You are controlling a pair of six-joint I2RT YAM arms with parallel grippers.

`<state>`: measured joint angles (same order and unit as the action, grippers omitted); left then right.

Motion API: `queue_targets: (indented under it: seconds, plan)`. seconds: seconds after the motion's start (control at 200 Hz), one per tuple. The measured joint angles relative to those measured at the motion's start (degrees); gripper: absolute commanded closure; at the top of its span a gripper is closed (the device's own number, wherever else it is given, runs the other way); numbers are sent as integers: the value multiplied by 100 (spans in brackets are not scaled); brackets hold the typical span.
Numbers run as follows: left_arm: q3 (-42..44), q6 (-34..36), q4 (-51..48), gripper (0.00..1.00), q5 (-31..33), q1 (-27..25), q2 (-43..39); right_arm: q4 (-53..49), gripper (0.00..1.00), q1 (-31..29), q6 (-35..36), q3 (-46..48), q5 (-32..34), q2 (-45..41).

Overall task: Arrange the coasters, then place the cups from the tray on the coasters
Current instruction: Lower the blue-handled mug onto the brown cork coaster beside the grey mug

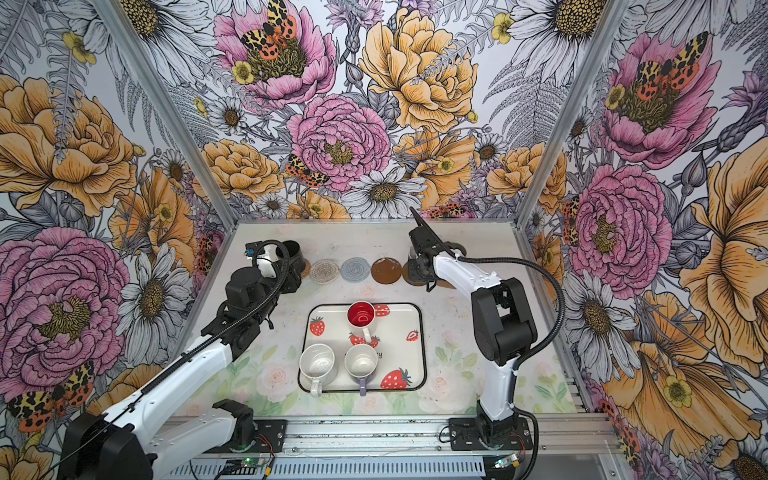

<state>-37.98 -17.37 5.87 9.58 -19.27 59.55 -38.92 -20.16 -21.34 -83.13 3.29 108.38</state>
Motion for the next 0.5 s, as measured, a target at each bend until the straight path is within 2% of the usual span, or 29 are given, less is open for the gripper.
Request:
queue_targets:
  seconds: [0.5]
  plan:
    - [0, 2, 0, 39, 2, -4, 0, 20, 100, 28, 2, -105, -17, 227]
